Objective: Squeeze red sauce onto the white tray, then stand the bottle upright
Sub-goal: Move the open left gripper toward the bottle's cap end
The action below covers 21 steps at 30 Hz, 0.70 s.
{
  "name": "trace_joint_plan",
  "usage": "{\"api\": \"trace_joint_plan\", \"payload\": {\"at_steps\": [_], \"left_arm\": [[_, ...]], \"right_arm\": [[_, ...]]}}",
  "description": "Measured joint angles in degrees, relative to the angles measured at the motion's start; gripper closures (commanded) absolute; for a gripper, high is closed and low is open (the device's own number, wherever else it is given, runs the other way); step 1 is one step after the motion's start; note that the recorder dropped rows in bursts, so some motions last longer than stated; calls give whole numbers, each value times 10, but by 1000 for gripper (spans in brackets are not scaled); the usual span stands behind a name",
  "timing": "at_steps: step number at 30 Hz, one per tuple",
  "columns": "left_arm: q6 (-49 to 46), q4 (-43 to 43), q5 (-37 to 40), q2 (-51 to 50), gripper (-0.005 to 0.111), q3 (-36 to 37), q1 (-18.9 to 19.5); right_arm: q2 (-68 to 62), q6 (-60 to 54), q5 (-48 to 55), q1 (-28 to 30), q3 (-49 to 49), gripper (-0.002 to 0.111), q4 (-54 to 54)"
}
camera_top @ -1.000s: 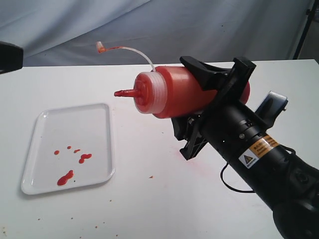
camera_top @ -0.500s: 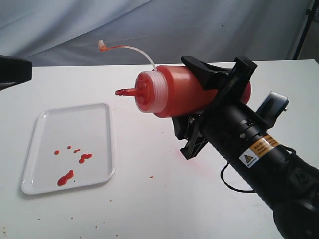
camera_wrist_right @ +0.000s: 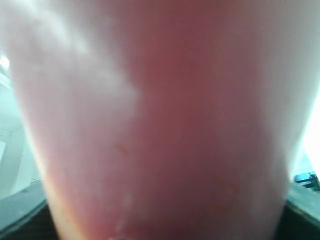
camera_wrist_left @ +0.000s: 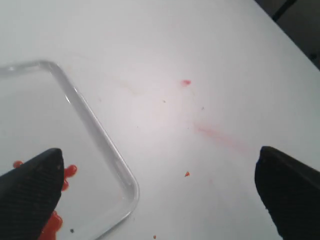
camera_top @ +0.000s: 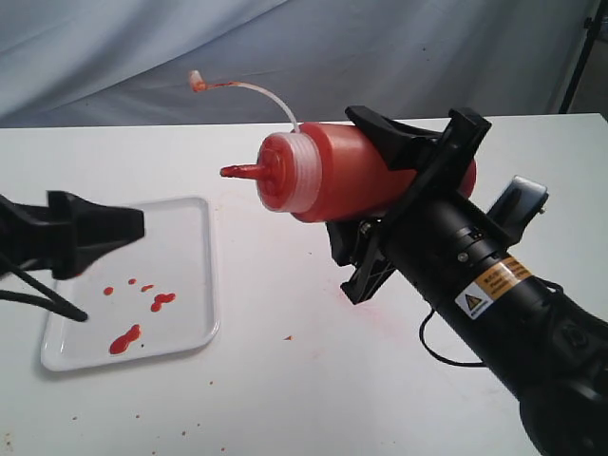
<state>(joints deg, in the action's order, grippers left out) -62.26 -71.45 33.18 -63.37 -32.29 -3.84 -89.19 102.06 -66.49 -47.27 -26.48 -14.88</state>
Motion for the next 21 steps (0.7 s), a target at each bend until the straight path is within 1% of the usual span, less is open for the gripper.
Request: {"api": "trace_joint_plan", "payload": {"at_steps": [3,6,9,14,18,21], "left_arm": [[-26,-59,-39,-68,10,10,-37],[-45,-115,-74,-130,10,10,-57],[-59,-135,-93,-187,10,10,-60],[-64,-153,-123,-249,10,10,-62],[-61,-156,-160,-271,10,11,-62],[-66,-156,-169,-274,11,11,-62]], "right_arm": [[0,0,1,0,-11,108,10],[0,1,2,0,-23,108,26],[0,3,1,0,-28,108,35],[0,3,1,0,-28,108,35],[0,3,1,0,-28,108,35],[0,3,1,0,-28,108,35]]}}
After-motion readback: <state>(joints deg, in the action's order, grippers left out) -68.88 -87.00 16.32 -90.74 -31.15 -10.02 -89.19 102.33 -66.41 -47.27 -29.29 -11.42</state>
